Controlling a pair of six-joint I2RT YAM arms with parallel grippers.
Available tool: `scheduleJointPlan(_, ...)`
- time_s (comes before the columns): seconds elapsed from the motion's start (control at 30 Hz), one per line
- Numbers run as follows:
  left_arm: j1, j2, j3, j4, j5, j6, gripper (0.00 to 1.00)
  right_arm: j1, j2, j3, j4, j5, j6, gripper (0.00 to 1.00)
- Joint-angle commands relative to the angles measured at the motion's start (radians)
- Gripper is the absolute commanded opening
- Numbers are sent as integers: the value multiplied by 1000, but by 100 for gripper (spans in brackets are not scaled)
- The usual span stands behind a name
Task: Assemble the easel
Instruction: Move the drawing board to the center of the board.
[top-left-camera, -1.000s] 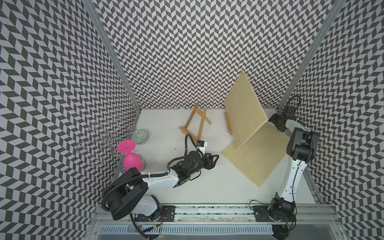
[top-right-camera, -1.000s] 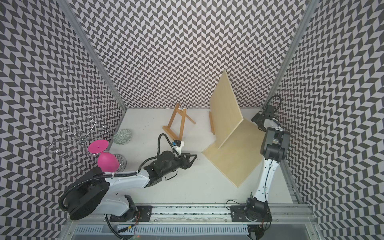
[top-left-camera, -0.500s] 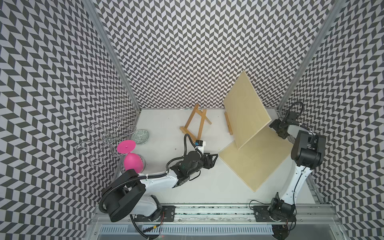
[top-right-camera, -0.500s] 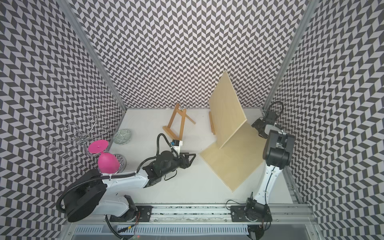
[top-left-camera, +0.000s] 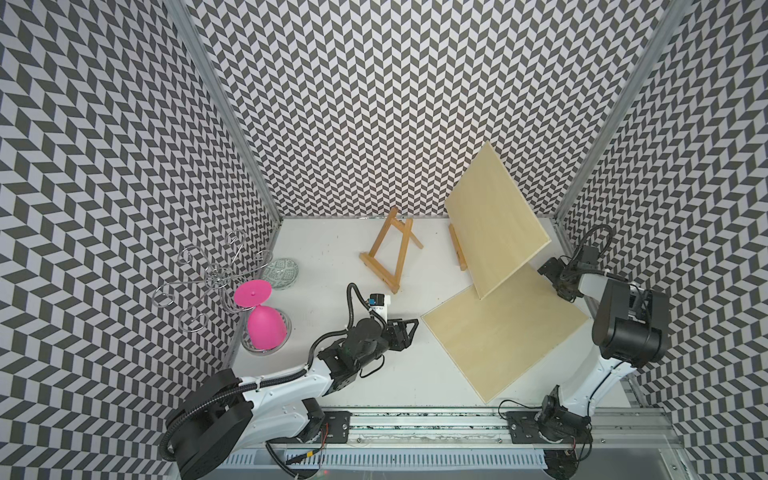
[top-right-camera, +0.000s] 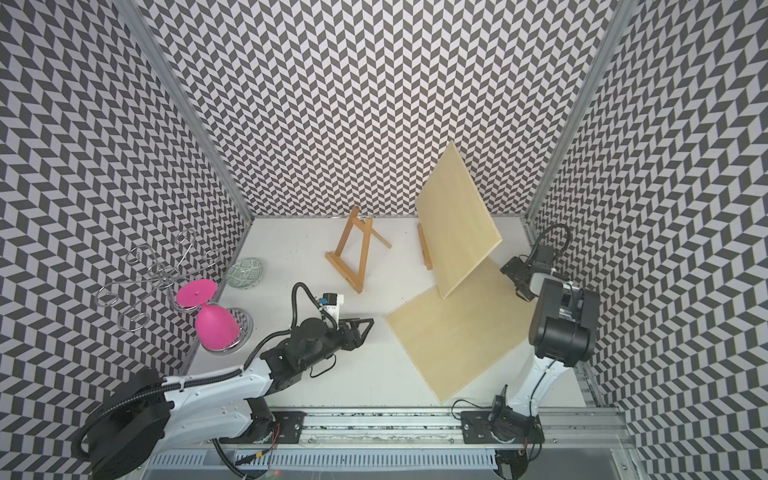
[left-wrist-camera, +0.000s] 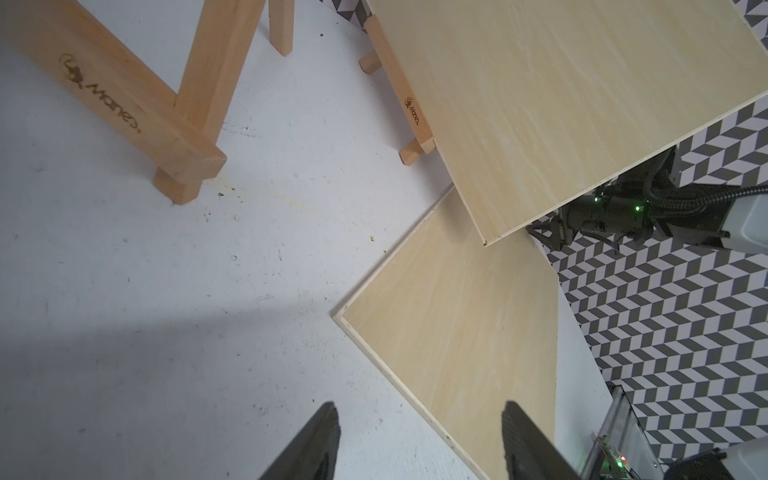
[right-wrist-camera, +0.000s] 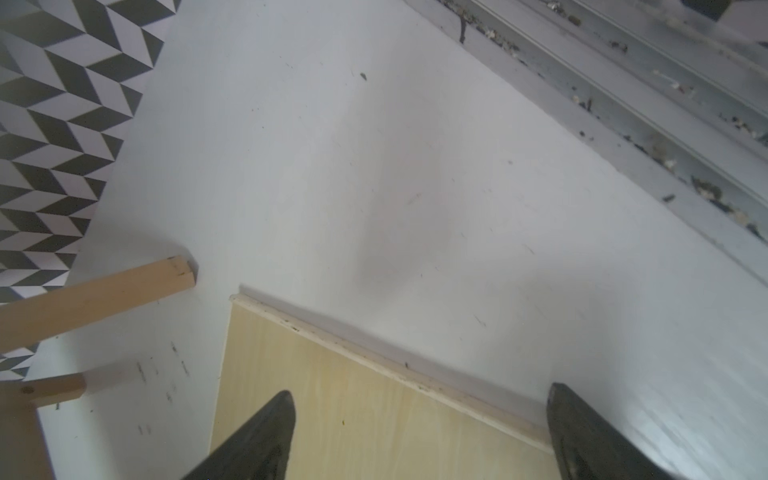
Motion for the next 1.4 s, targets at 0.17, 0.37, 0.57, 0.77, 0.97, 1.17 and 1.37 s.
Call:
scheduleJointPlan(0.17, -21, -56, -40, -65, -2, -91, 64, -10, -125, -252, 5, -137, 70, 93)
scheduleJointPlan(0.37, -62, -21, -70, -37, -3, -152, 65, -44, -181, -318, 11, -187, 51, 94)
scheduleJointPlan(0.57, -58, 46, -82, -18, -61, -175, 65, -42, -240, -375, 15, -235, 61, 94)
scheduleJointPlan(0.77, 32, 113, -34, -8, -21, -97, 65, -40, -289, -429, 1, -261, 52, 94)
scheduleJointPlan(0.97, 125, 200, 101, -63, -44, 85, 60, -36, -372, -504, 3, -304, 52, 97)
scheduleJointPlan(1.17, 202, 327, 253, -83, -27, 223, 52, -38, -345, -536, 31, -344, 36, 96)
scheduleJointPlan(1.37, 239, 471, 400, -79, -37, 288, 48, -37, -328, -561, 47, -360, 20, 96)
